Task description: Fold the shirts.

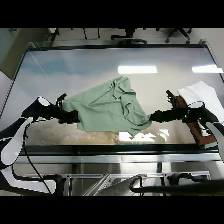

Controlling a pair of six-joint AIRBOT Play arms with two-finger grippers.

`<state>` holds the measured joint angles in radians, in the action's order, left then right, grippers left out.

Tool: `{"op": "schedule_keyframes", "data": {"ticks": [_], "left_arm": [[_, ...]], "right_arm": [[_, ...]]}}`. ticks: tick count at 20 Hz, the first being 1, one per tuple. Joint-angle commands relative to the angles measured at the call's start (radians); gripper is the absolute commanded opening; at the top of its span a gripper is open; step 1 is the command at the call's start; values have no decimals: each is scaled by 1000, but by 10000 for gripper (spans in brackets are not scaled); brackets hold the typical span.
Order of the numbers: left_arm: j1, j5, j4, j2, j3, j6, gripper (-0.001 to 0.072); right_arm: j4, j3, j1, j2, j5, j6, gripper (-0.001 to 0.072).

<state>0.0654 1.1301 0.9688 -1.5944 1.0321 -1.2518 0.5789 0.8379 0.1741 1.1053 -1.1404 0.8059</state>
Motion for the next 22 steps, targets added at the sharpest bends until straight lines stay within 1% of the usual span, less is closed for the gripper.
{"op": "schedule_keyframes", "data": {"ticks": [1, 4, 6, 8, 9, 11, 13, 15, 18, 20, 22], "left_arm": [[0, 97, -61, 4, 29, 26, 12], [0, 246, -132, 120, 179, 40, 11], [1, 309, -218, 246, 356, 38, 11], [0, 298, -282, 373, 576, 14, 11], [0, 275, -289, 423, 693, 12, 11], [0, 246, -276, 498, 928, 9, 11], [0, 233, -196, 557, 1106, -39, 11], [0, 202, -138, 634, 1118, -40, 11], [0, 148, -68, 745, 922, -38, 11], [0, 143, -51, 758, 765, -30, 11], [0, 143, -57, 711, 650, -27, 11]], "right_arm": [[-157, 35, -1, -20, -138, -5, 25], [-323, 215, 51, -88, -272, 51, 25], [-460, 386, 118, -149, -289, 69, 25], [-570, 555, 191, -209, -259, 85, 25], [-607, 640, 232, -244, -218, 84, 25], [-605, 779, 307, -310, -125, 84, 25], [-598, 858, 368, -375, -51, 80, 25], [-593, 879, 401, -429, -6, 32, 25], [-486, 879, 404, -463, 10, 25, 25], [-439, 864, 404, -447, 5, 27, 25], [-456, 809, 396, -399, -45, -10, 25]]}}
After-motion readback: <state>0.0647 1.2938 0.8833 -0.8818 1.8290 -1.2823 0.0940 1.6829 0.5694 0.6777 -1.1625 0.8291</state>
